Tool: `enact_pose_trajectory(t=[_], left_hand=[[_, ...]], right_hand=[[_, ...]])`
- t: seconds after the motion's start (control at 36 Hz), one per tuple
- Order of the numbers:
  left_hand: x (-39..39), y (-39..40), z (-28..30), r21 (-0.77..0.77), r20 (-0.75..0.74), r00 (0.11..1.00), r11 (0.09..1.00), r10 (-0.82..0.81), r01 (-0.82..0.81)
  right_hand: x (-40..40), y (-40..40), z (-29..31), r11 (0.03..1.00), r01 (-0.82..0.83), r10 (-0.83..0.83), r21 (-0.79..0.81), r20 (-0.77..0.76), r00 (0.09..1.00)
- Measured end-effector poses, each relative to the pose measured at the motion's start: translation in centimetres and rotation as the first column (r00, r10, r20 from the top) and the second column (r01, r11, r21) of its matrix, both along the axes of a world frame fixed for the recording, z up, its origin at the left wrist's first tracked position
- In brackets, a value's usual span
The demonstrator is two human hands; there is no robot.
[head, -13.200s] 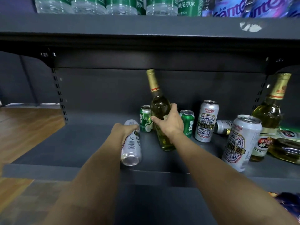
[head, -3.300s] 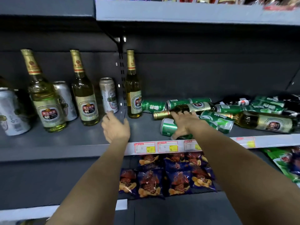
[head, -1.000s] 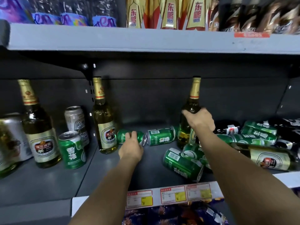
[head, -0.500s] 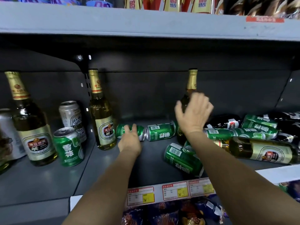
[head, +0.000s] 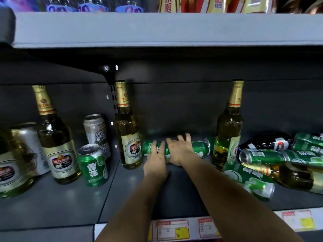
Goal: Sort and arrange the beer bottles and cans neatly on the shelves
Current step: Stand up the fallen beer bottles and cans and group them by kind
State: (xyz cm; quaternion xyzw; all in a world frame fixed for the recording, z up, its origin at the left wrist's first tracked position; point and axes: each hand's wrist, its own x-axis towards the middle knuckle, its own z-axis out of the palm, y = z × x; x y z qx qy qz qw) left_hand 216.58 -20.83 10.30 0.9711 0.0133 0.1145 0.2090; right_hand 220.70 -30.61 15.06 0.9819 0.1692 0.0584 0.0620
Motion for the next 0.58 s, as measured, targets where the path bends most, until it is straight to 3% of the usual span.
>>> enact_pose_trajectory(t=[0.08,0.22,0.33,0.42,0.5,0.58], left_hand=[[-0.1,0.2,0.2,-0.009,0.006,1.000,1.000,0.008,-0.008],[0.4,0.3,1.1,-0.081,0.120,0.989,0.994,0.088,-0.079],[0.7,0.1,2.5,-0.180,0.157,0.972,0.973,0.172,-0.144],[0.9,0.0,2.8,-0.266,0.140,0.968,0.950,0.208,-0.166],[1.4,0.1,3.1,-0.427,0.099,0.953,0.877,0.287,-0.220],[1.9,0.1,3.0,-0.535,0.068,0.945,0.811,0.321,-0.237]], right_hand=[[0.7,0.0,0.1,0.999,-0.002,0.001,0.049,0.008,1.000],[0.7,-0.3,2.5,0.942,-0.005,0.008,0.335,-0.006,1.000],[1.2,-0.6,4.3,0.904,0.054,0.018,0.424,-0.164,0.986],[1.5,-1.8,5.1,0.804,0.143,0.076,0.577,-0.338,0.938],[2.0,-3.3,5.3,0.930,0.192,-0.046,0.313,-0.419,0.907],[2.3,-4.3,3.7,0.977,0.211,-0.189,0.025,-0.349,0.918]])
